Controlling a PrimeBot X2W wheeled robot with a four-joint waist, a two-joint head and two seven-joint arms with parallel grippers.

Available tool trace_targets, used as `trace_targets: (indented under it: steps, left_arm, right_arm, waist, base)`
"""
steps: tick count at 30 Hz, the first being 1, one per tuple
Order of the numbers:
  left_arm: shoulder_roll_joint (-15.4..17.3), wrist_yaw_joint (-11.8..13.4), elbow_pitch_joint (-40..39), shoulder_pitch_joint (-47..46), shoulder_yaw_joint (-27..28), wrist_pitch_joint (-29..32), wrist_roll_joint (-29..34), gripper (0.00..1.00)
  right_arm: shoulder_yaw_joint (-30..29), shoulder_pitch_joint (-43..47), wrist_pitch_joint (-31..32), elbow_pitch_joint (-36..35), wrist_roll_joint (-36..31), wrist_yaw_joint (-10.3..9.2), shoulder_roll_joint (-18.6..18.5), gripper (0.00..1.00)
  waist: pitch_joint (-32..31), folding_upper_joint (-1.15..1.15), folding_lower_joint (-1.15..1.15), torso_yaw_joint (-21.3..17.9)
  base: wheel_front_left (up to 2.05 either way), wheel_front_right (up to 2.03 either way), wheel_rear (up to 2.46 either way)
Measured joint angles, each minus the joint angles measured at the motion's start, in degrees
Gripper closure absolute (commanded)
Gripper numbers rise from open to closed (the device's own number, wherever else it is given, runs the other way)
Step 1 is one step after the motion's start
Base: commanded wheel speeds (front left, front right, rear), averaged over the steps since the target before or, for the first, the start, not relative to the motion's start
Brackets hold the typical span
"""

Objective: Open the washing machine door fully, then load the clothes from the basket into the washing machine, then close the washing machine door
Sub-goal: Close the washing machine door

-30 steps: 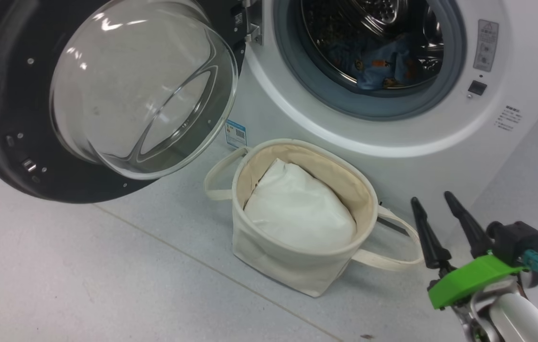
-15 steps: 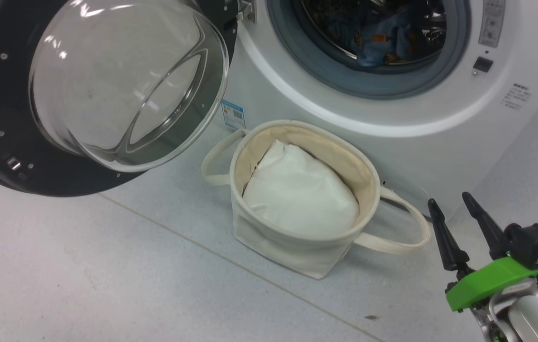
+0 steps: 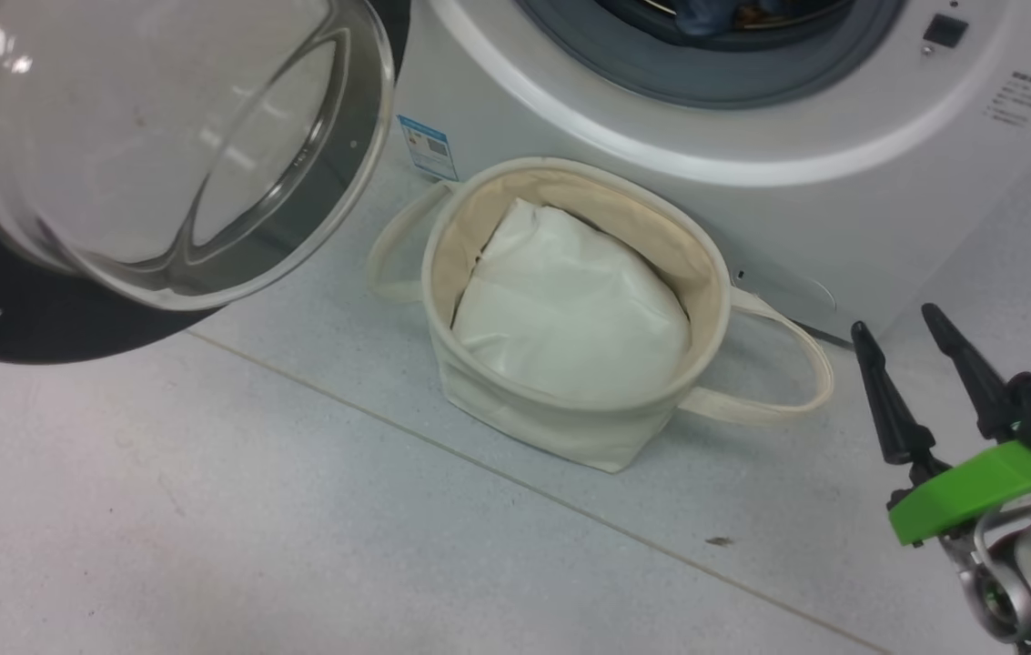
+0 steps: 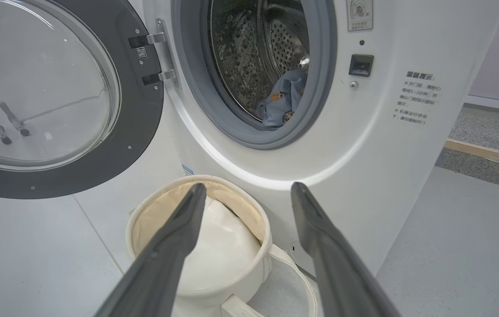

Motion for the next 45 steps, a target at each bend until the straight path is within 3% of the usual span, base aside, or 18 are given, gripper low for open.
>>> trace_targets:
  steps: [11,18,27,33,40,45]
  left_arm:
    - [1.8,0.0,6.0,-4.6,2.8,3.7,-4.4,1.00]
    - [3.8,0.0,10.0,-4.9,0.1,11.2,-4.0,1.00]
    - [5.2,0.0,9.6,-4.5,-4.0,21.5,-3.2,1.00]
    - [4.6,0.0,8.1,-3.6,-6.6,28.6,-3.2,1.00]
    - [-0.9,0.0,6.0,-1.4,-10.1,37.5,-3.3,1.00]
    - [-0.8,0.0,3.9,1.1,-11.5,41.7,-3.3,1.00]
  right_arm:
    - [-2.1,0.0,1.3,-2.6,-0.8,0.00,-1.2,0.00]
    - [-2.7,0.1,1.9,-3.3,-1.3,0.00,-1.2,0.00]
    - [-2.3,0.2,1.9,-3.4,-1.3,0.00,-1.2,0.00]
    - [-1.7,0.2,1.8,-2.9,-1.3,0.00,-1.1,0.00]
    - [-0.9,1.2,1.2,-1.8,-1.2,0.00,-0.6,0.00]
    - [-0.6,1.4,0.5,-0.7,-1.2,0.00,0.4,0.00]
  waist:
    - [2.7,0.00,-0.01,-2.0]
    - [2.8,0.00,-0.01,-2.3]
    - [2.3,0.00,-0.02,-1.4]
    - [1.5,0.00,-0.02,-1.2]
    - [0.0,0.00,-0.01,-0.6]
    - [-1.3,0.00,-0.01,0.1]
  base:
    - [0.00,0.00,0.00]
    - [0.00,0.00,0.00]
    - [0.00,0.00,0.00]
    - [0.00,0.00,0.00]
    - [0.00,0.00,0.00]
    - [0.00,0.00,0.00]
